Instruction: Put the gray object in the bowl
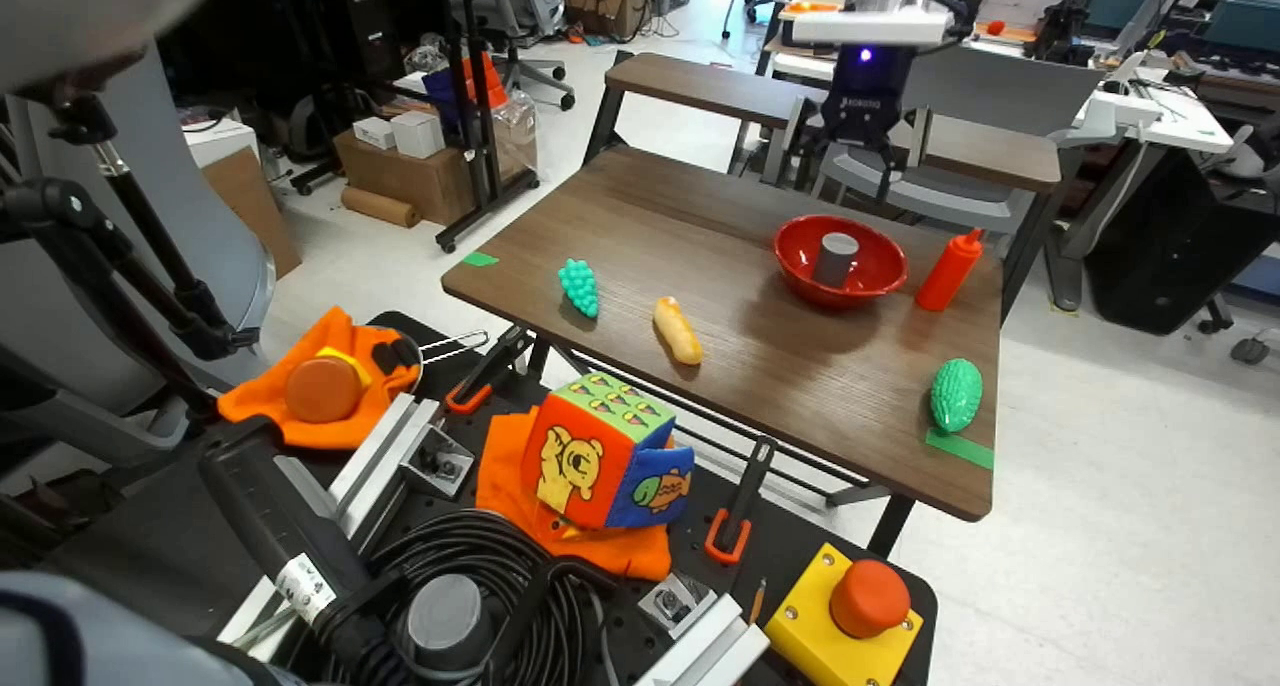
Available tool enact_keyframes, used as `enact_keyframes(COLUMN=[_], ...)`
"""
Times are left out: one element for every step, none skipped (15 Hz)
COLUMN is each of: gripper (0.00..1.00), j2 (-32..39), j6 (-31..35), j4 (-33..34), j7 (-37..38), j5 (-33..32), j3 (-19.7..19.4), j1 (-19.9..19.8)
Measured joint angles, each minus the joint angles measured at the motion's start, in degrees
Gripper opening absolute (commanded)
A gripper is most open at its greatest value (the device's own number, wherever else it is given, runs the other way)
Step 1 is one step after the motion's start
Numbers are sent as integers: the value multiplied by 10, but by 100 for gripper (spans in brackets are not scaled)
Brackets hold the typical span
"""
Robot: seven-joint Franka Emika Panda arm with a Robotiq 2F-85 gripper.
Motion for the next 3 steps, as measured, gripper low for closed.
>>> enact_keyframes(gripper=[100, 100, 100], j2=[-21, -43, -61], j6=[-37, -64, -76], j4=[-6, -14, -24], j7=[2, 2, 2], j5=[17, 26, 31], j3=[4, 6, 8], j1=[-2, -3, -5])
